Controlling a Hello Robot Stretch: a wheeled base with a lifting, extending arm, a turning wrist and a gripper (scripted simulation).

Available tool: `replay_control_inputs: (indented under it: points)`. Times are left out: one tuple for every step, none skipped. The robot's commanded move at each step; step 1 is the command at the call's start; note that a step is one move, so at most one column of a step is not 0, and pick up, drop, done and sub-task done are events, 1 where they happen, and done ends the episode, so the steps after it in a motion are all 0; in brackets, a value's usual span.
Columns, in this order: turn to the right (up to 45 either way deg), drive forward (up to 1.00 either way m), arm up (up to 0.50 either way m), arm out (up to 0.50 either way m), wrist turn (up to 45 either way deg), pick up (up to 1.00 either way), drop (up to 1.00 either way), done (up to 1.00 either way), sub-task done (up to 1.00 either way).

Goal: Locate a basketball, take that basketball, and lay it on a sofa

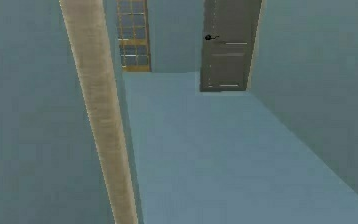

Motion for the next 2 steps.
replay_control_inputs:
  points:
    - [0.0,0.05,0.0,0.0,0.0,0.0,0.0,0.0,0.0]
    - [-45.0,0.0,0.0,0.0,0.0,0.0,0.0,0.0,0.0]
